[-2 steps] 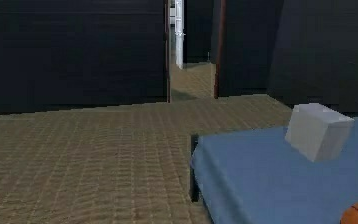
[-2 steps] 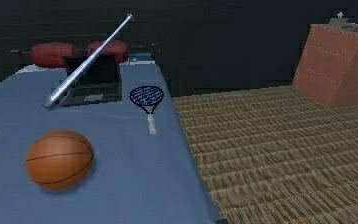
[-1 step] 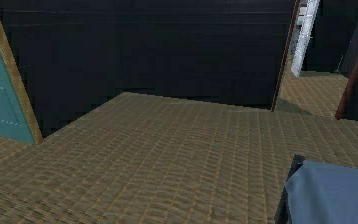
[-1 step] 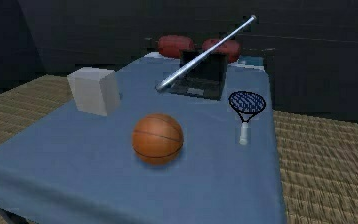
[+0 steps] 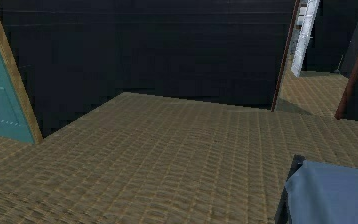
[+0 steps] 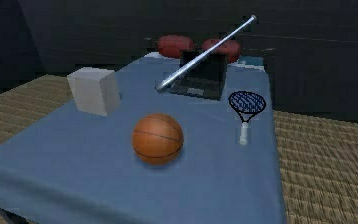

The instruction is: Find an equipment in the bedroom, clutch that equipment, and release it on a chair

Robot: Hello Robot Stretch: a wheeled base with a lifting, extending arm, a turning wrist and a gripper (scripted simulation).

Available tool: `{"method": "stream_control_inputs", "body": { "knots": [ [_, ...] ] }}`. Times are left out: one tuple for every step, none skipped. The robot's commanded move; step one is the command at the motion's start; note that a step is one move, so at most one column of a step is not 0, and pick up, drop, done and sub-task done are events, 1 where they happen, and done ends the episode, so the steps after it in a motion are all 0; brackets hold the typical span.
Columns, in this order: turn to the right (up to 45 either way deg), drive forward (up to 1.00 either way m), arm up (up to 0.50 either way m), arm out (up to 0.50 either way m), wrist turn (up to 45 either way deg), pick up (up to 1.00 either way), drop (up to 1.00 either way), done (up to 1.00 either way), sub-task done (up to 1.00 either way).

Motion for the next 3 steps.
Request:
{"method": "stream_control_inputs", "body": {
  "knots": [
    [0.0, 0.0, 0.38, 0.0, 0.0, 0.0, 0.0, 0.0, 0.0],
    [0.0, 0.0, 0.0, 0.3, 0.0, 0.0, 0.0, 0.0, 0.0],
    [0.0, 0.0, 0.0, 0.0, 45.0, 0.0, 0.0, 0.0, 0.0]
  ]
}}
